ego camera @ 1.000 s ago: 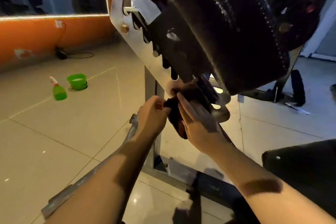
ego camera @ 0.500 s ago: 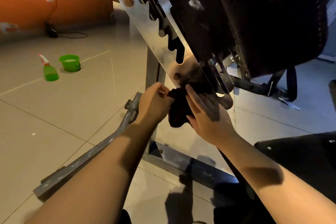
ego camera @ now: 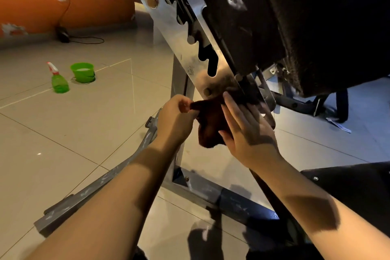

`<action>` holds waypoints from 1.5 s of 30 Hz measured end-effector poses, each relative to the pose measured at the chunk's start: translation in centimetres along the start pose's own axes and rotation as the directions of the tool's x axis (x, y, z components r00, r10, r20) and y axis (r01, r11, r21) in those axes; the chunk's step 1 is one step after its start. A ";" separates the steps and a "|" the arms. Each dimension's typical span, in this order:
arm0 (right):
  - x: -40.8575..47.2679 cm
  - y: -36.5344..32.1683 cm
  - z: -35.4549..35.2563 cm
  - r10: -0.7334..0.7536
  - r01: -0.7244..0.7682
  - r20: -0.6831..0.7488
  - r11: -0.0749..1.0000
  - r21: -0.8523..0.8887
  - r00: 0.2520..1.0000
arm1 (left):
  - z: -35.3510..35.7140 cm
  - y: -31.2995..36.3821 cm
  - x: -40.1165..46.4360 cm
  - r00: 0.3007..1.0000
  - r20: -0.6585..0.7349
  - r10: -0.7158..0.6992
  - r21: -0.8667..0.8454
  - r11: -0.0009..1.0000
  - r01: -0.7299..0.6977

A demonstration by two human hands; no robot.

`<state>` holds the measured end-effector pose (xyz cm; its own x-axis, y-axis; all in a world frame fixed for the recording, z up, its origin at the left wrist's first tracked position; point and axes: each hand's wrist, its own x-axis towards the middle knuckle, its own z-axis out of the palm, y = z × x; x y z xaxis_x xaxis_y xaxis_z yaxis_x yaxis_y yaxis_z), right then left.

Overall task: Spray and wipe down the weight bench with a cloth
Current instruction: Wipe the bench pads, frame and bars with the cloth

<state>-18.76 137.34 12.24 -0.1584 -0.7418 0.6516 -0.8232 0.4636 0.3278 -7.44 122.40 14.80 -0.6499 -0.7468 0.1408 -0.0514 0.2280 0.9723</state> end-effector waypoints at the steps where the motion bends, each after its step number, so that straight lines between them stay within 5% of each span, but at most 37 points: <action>1: 0.3 0.1 0.0 0.023 -0.023 -0.006 1.000 -0.001 1.000 | 0.1 0.1 0.0 0.999 -0.010 0.035 -0.004 0.999 -0.035; 4: -0.8 -0.2 1.7 -0.059 0.061 0.048 0.997 -0.036 0.997 | 0.8 -0.5 -0.1 0.996 0.013 0.084 0.153 0.985 -0.085; 8: -2.8 -0.5 2.9 -0.162 0.171 0.206 0.985 -0.026 0.965 | 0.6 -1.8 -0.2 0.998 0.063 -0.029 0.352 0.936 0.005; 15: 1.2 0.4 0.9 -0.061 0.063 -0.160 0.998 0.005 0.985 | 0.7 1.2 0.3 0.987 -0.087 0.132 -0.029 0.990 -0.135; 18: 3.2 0.2 2.8 -0.145 0.149 -0.280 0.989 -0.007 0.949 | 0.9 0.9 0.9 0.976 -0.211 0.045 -0.113 0.991 -0.070; 22: 2.7 1.1 4.7 -0.238 0.210 -0.209 0.967 -0.145 0.949 | 1.2 0.0 1.2 0.982 -0.190 -0.018 -0.082 0.997 0.003; 26: -0.8 0.8 5.6 -0.358 0.344 -0.016 0.909 -0.236 0.934 | 1.1 -1.6 0.2 0.997 -0.059 -0.046 0.227 0.972 0.059; 30: -2.6 0.5 4.2 -0.338 0.355 0.132 0.924 -0.139 0.932 | 0.1 -2.0 -0.5 0.998 0.037 -0.049 0.317 0.948 0.035; 36: 2.5 1.6 2.9 -0.169 0.208 -0.264 0.970 0.127 0.950 | -0.7 1.2 -0.7 0.981 -0.131 0.140 0.006 0.990 -0.140; 40: 1.5 1.8 3.7 -0.221 0.220 -0.002 0.971 -0.091 0.975 | -0.2 0.5 -0.2 0.991 -0.107 0.077 0.068 0.995 -0.070; 45: -1.8 -0.6 4.6 -0.240 0.255 0.194 0.965 -0.056 0.951 | -1.9 -1.5 -0.6 0.999 -0.013 0.039 0.207 0.978 -0.036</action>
<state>-20.52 136.18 7.70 -0.0591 -0.9110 0.4082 -0.8045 0.2856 0.5207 -5.50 121.32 13.63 -0.6417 -0.7452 0.1813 -0.1837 0.3789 0.9070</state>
